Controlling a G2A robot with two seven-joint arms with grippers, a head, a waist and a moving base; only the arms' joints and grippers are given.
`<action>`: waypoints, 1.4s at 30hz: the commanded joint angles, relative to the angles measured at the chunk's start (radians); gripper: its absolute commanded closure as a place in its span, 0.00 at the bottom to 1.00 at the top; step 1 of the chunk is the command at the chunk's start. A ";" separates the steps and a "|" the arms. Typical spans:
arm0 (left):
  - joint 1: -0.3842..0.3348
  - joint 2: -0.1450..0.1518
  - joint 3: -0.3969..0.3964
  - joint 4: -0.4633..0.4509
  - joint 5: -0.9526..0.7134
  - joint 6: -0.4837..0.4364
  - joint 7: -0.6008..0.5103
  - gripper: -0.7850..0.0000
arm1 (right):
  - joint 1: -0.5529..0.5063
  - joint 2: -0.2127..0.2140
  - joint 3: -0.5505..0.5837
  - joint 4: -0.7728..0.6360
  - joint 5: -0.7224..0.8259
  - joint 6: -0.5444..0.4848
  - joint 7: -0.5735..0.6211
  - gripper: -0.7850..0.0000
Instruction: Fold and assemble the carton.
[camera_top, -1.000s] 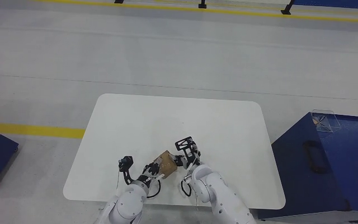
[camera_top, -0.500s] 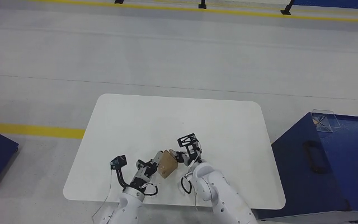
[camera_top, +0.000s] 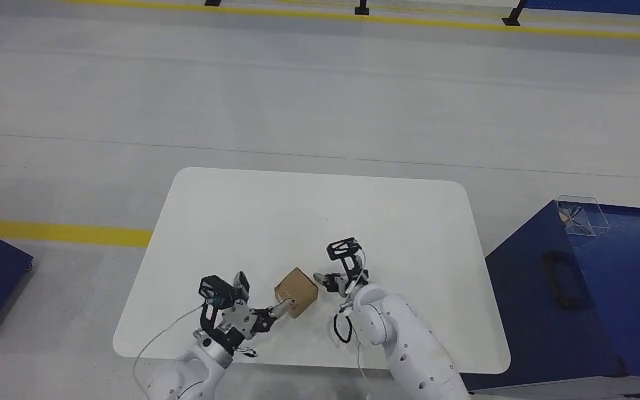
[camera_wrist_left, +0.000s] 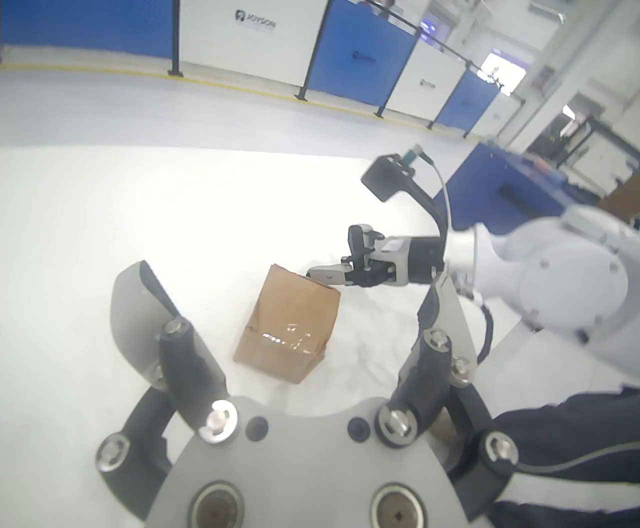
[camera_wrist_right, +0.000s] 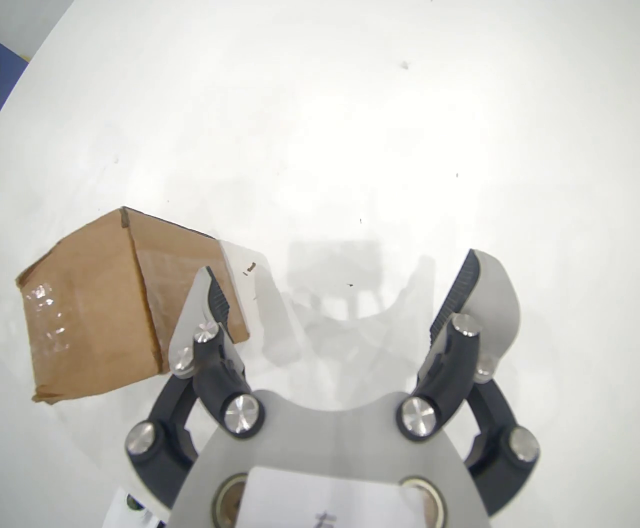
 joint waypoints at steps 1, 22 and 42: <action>0.008 0.009 -0.010 0.025 0.169 -0.014 0.038 0.00 | 0.028 -0.005 -0.012 0.034 0.012 -0.018 -0.005 0.00; -0.213 -0.015 0.183 0.416 0.357 0.122 0.178 0.00 | 0.106 -0.043 -0.113 0.118 -0.035 0.019 -0.125 0.00; -0.223 -0.014 0.227 0.384 0.350 0.111 0.164 1.00 | 0.049 -0.018 0.033 0.087 0.031 0.033 -0.145 0.00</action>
